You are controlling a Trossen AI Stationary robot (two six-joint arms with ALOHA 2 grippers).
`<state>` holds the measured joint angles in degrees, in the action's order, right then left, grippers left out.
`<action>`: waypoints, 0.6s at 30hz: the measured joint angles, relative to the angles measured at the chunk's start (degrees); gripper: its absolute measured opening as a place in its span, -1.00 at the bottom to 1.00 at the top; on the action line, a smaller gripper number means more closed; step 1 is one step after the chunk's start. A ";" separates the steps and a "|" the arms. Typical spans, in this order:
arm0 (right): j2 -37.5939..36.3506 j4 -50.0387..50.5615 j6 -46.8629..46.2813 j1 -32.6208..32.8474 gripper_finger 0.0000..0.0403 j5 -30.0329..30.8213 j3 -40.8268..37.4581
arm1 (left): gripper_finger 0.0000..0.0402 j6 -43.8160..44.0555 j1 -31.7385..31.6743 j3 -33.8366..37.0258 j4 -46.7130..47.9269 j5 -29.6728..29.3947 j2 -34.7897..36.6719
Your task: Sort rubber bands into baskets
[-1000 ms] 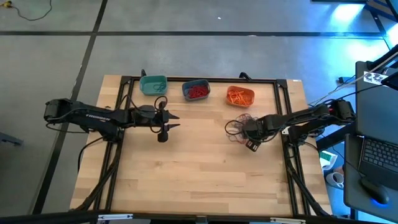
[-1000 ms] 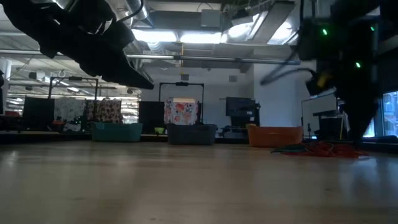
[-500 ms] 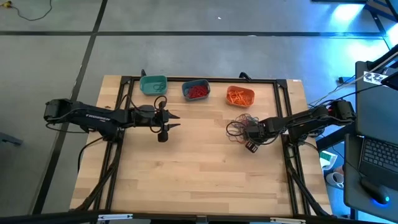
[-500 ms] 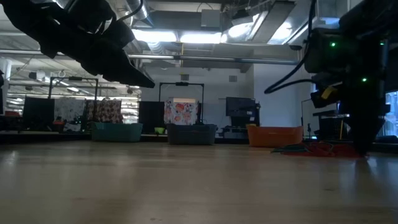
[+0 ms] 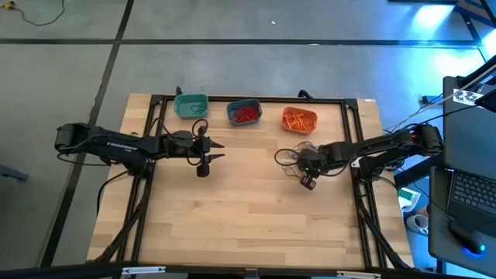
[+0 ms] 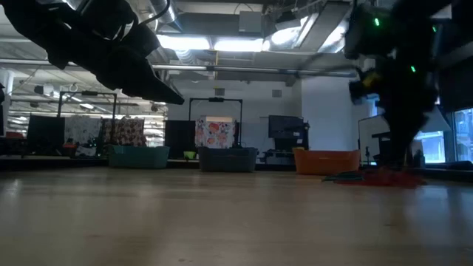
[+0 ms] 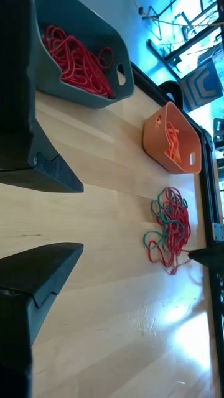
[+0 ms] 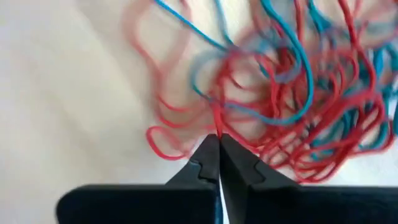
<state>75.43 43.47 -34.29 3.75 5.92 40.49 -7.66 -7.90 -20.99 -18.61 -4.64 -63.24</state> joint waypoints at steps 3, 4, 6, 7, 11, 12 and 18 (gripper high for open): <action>-0.03 -0.23 2.48 0.00 -0.96 -0.14 3.73 | -0.31 0.00 0.00 0.00 0.02 0.00 0.00; -0.03 -0.38 3.51 0.00 -0.97 0.04 4.97 | -0.31 0.00 0.00 0.00 0.02 0.00 0.00; -0.05 -0.79 5.94 0.00 -0.99 1.17 7.57 | -0.31 0.00 0.00 0.00 0.10 0.00 0.00; -0.05 -1.00 6.90 0.00 -0.99 2.18 8.69 | -0.31 0.00 0.00 0.00 0.10 0.00 0.00; -0.05 -6.10 12.02 0.00 -0.98 5.24 11.62 | -0.31 0.00 0.00 0.00 0.10 0.00 0.00; -0.05 -8.32 13.60 -0.02 -0.98 5.55 11.77 | -0.31 -0.02 0.00 0.00 0.10 0.00 0.00; -0.03 -21.03 22.37 -0.02 -0.97 5.85 11.81 | -0.31 -0.24 0.00 -0.02 0.10 0.00 0.00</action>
<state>75.40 22.43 -11.92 3.73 11.77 52.29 -7.90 -7.90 -21.02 -18.50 -4.64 -63.24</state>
